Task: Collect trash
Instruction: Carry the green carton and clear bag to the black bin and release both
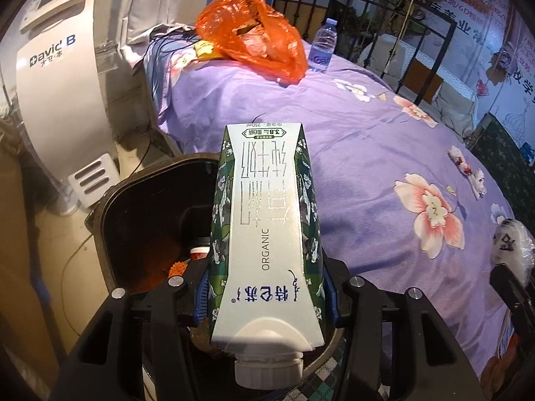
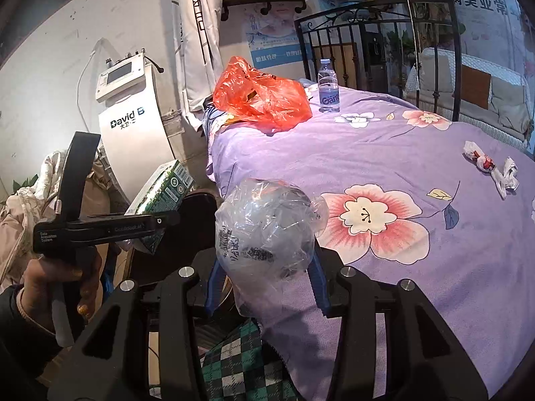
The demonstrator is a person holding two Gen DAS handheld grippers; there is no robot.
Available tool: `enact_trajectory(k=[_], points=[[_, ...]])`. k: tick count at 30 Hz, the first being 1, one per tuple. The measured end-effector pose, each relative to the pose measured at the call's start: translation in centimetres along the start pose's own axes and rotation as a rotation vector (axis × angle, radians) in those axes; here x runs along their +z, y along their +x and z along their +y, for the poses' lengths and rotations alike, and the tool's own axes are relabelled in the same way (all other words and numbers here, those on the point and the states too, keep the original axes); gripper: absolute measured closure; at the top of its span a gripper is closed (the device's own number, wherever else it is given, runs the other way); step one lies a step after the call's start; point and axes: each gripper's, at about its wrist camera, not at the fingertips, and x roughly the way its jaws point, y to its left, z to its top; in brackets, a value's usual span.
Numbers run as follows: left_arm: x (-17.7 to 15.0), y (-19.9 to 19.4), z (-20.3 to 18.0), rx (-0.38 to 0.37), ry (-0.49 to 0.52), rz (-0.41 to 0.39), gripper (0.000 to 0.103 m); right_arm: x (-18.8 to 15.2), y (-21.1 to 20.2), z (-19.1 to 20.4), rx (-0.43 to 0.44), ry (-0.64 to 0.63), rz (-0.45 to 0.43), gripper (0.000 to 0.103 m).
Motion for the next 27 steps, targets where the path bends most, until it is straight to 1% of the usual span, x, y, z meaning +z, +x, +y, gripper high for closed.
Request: enact_trajectory(k=[2, 6, 11, 15, 18, 22, 23, 24, 25, 26, 27], points=[[-0.2, 1.6, 0.7, 0.015, -0.016, 0.058, 0.053, -0.2, 0.0, -0.1, 0.000, 0.005, 0.004, 0.059], [-1.2, 4.5, 2.5, 0.015, -0.068, 0.165, 0.053, -0.5, 0.1, -0.1, 0.000, 0.007, 0.011, 0.059], [-2.1, 6.5, 3.7, 0.021, -0.100, 0.250, 0.053, -0.9, 0.3, 0.0, 0.005, 0.010, 0.024, 0.059], [-2.5, 7.7, 4.0, 0.000, -0.126, 0.318, 0.053, -1.1, 0.5, 0.0, 0.010, 0.018, 0.031, 0.059], [-2.9, 8.7, 4.4, 0.000, -0.142, 0.367, 0.053, -1.2, 0.6, 0.1, 0.012, 0.019, 0.033, 0.059], [-3.6, 9.9, 5.2, -0.036, -0.197, 0.431, 0.052, -1.3, 0.5, 0.1, 0.010, 0.020, 0.032, 0.059], [-3.7, 10.1, 5.2, -0.035, -0.197, 0.441, 0.050, -1.3, 0.6, 0.1, 0.009, 0.020, 0.033, 0.059], [-3.7, 10.1, 5.3, -0.026, -0.194, 0.445, 0.043, -1.4, 0.6, 0.1, 0.009, 0.021, 0.034, 0.059], [-3.7, 10.1, 5.2, -0.016, -0.192, 0.447, 0.038, -1.4, 0.6, 0.1, 0.009, 0.023, 0.034, 0.059], [-3.8, 10.0, 5.3, -0.015, -0.194, 0.446, 0.030, -1.4, 0.7, 0.1, 0.009, 0.026, 0.034, 0.059], [-3.8, 9.7, 5.4, -0.022, -0.197, 0.440, 0.029, -1.4, 0.7, 0.1, 0.010, 0.028, 0.035, 0.059]])
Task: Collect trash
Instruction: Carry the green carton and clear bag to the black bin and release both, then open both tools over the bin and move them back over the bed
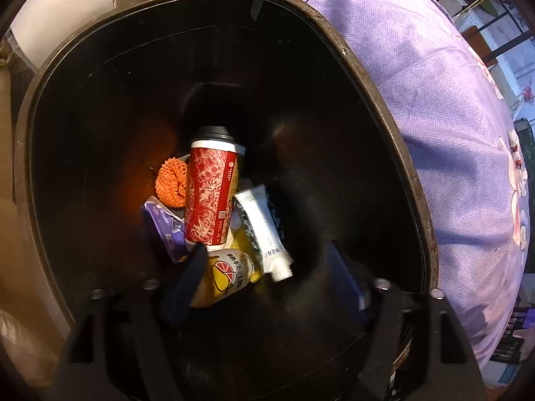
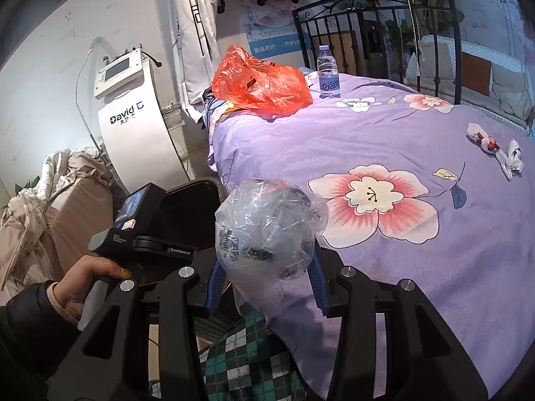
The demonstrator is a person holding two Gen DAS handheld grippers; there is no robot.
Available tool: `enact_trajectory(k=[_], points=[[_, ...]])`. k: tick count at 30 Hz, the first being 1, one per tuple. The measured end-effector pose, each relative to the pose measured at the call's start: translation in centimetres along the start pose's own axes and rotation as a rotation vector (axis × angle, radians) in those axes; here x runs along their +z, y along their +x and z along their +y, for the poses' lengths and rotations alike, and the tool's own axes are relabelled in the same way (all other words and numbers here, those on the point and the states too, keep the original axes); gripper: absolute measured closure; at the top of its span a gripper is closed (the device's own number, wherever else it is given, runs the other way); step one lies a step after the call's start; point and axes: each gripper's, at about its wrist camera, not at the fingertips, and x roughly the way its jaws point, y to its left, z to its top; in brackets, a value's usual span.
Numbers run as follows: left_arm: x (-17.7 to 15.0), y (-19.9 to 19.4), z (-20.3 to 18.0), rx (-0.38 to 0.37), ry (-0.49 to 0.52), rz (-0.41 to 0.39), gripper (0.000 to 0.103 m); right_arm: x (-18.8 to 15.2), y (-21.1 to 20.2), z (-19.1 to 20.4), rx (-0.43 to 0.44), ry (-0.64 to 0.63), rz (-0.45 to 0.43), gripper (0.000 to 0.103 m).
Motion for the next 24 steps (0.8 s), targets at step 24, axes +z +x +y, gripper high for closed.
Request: enact_trajectory(k=[24], points=[[-0.7, -15.0, -0.7, 0.117, 0.016, -0.645, 0.011, -1.2, 7.7, 6.3, 0.246, -0.069, 0.219, 0.059]])
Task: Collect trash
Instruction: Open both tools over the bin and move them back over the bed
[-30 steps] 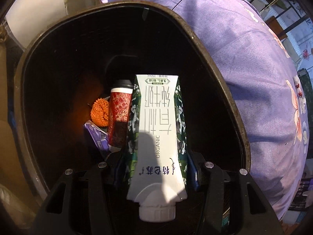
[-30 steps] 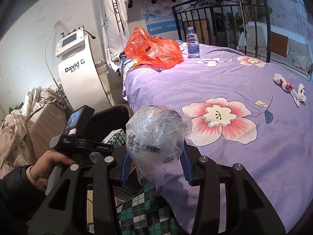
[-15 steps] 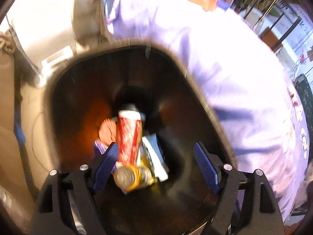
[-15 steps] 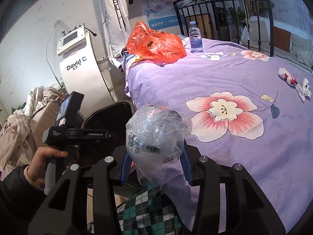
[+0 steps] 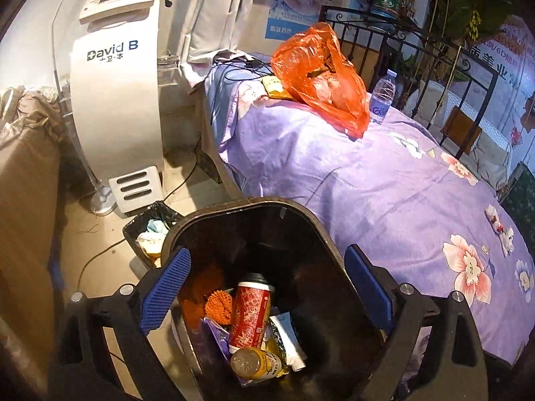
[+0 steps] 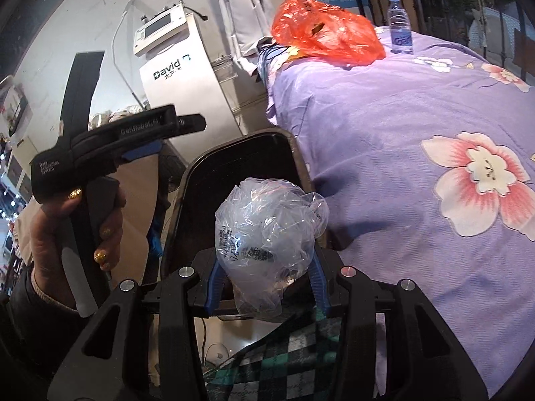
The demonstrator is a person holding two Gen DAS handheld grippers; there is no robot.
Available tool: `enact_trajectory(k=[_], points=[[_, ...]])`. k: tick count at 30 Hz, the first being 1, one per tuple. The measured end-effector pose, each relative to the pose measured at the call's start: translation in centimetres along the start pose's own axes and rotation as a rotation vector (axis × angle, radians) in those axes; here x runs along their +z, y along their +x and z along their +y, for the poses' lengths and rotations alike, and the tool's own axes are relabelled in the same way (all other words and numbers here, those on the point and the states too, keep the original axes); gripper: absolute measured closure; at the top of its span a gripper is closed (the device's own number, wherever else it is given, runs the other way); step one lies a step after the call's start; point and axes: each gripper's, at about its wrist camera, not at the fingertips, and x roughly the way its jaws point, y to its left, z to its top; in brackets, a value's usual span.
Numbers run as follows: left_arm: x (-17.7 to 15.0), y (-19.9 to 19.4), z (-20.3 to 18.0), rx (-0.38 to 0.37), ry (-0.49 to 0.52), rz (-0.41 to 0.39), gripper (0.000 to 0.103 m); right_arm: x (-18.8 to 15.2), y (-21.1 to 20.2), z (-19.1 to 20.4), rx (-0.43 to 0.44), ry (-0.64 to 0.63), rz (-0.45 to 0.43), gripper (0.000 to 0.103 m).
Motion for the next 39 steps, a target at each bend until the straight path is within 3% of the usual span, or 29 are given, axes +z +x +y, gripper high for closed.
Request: enact_trajectory(k=[5, 9, 16, 18, 22, 30, 39], points=[[0.8, -0.7, 2.4, 0.026, -0.064, -0.040, 0.008, 0.5, 3.1, 2.5, 0.062, -0.059, 0.077, 0.059], [1.5, -1.2, 3.5, 0.065, -0.067, -0.065, 0.008, 1.0, 5.3, 3.8, 0.084, -0.091, 0.129, 0.059], [1.5, -1.1, 4.5, 0.069, -0.094, -0.078, 0.007, 1.4, 8.3, 4.6, 0.098, -0.095, 0.185, 0.055], [1.5, -1.0, 4.6, 0.067, -0.095, -0.076, 0.007, 1.3, 8.5, 4.7, 0.108, -0.102, 0.184, 0.050], [1.4, -0.7, 4.7, 0.061, -0.098, -0.071, 0.007, 1.2, 8.2, 4.8, 0.090, -0.114, 0.159, 0.026], [1.3, -0.4, 4.1, 0.039, -0.087, -0.059, 0.006, 1.3, 7.2, 4.5, 0.116, -0.103, 0.137, 0.023], [1.5, 0.3, 1.6, -0.013, -0.042, -0.039, 0.006, 1.1, 2.9, 2.4, 0.119, -0.057, 0.053, 0.023]])
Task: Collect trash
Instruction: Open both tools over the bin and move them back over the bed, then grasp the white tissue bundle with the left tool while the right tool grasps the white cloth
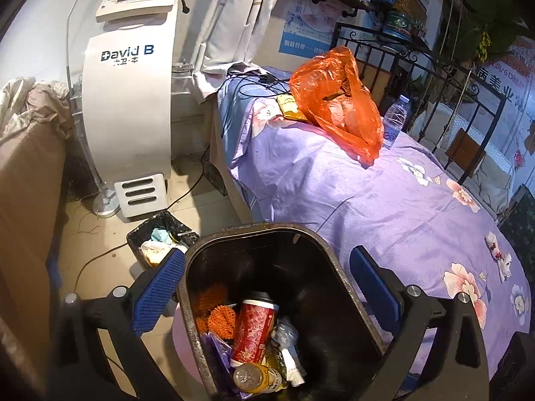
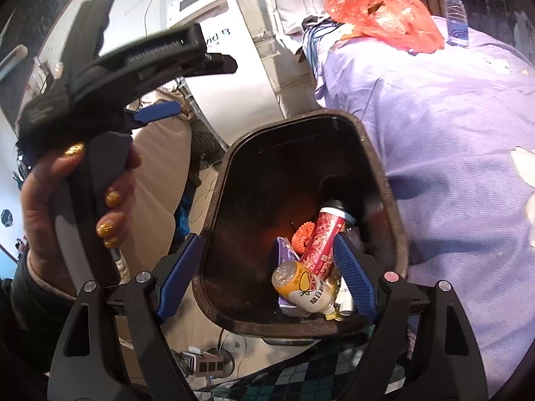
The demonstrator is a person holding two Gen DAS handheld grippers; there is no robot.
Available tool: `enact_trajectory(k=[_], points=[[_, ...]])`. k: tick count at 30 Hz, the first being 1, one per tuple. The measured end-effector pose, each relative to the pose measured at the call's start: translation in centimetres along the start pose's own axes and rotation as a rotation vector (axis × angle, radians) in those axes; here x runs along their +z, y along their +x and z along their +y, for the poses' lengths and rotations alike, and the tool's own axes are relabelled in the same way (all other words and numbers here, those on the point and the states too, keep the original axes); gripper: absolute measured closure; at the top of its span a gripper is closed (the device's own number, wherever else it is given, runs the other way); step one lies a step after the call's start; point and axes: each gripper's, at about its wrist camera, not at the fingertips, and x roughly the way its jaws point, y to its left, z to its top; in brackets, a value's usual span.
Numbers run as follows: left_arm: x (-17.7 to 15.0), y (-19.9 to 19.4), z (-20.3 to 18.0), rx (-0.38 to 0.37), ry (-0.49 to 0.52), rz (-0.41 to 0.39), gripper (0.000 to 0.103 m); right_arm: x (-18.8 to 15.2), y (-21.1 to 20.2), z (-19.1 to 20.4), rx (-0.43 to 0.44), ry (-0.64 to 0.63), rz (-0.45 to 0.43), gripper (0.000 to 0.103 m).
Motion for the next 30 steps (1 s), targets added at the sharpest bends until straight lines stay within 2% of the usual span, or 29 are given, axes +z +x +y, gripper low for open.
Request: enact_trajectory(k=[5, 13, 19, 24, 27, 30], points=[[-0.2, 0.6, -3.4, -0.054, 0.070, 0.014, 0.006, -0.3, -3.4, -1.7, -0.048, 0.028, -0.060, 0.023], [-1.8, 2.1, -12.0, -0.196, 0.233, 0.084, 0.006, -1.3, -9.9, -7.2, -0.217, 0.095, -0.091, 0.022], [-3.7, 3.2, -19.1, -0.320, 0.374, 0.155, 0.006, -2.9, -15.1, -13.2, -0.349, 0.197, -0.101, 0.022], [-5.1, 3.4, -25.5, -0.390, 0.518, 0.180, 0.006, -3.9, -19.5, -18.5, -0.486, 0.284, -0.119, 0.022], [-5.8, 3.7, -29.1, -0.442, 0.567, 0.217, 0.006, -3.9, -21.5, -21.8, -0.580, 0.316, -0.114, 0.022], [-6.3, 3.9, -32.1, -0.487, 0.601, 0.231, 0.006, -3.6, -23.5, -25.2, -0.635, 0.349, -0.127, 0.022]])
